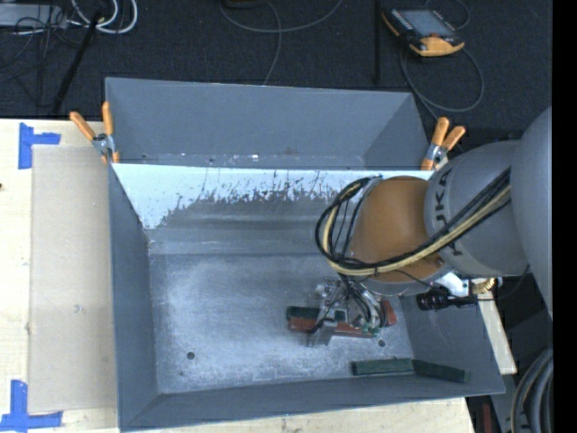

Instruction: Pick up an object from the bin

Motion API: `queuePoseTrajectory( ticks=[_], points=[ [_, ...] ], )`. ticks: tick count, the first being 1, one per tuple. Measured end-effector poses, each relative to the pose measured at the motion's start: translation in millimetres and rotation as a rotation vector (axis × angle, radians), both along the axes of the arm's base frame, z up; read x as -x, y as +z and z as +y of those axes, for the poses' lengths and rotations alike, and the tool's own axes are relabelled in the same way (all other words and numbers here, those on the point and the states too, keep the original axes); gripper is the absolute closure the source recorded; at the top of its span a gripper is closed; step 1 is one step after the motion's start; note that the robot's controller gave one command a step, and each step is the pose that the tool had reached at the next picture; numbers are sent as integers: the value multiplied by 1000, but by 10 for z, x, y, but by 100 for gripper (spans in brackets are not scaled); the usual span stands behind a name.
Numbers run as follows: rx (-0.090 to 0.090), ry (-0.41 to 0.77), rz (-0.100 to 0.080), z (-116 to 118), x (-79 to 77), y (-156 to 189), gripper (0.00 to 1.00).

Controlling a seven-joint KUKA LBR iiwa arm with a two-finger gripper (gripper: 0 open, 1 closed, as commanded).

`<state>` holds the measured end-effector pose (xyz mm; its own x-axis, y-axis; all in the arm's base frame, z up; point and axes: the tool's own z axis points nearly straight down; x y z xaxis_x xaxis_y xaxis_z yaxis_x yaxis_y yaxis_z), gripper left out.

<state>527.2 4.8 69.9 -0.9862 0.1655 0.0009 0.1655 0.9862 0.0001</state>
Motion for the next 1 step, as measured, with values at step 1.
queuePoseTrajectory(
  ticks=[1],
  points=[
    [-1,37,-7,173,333,1453,100]
  ],
)
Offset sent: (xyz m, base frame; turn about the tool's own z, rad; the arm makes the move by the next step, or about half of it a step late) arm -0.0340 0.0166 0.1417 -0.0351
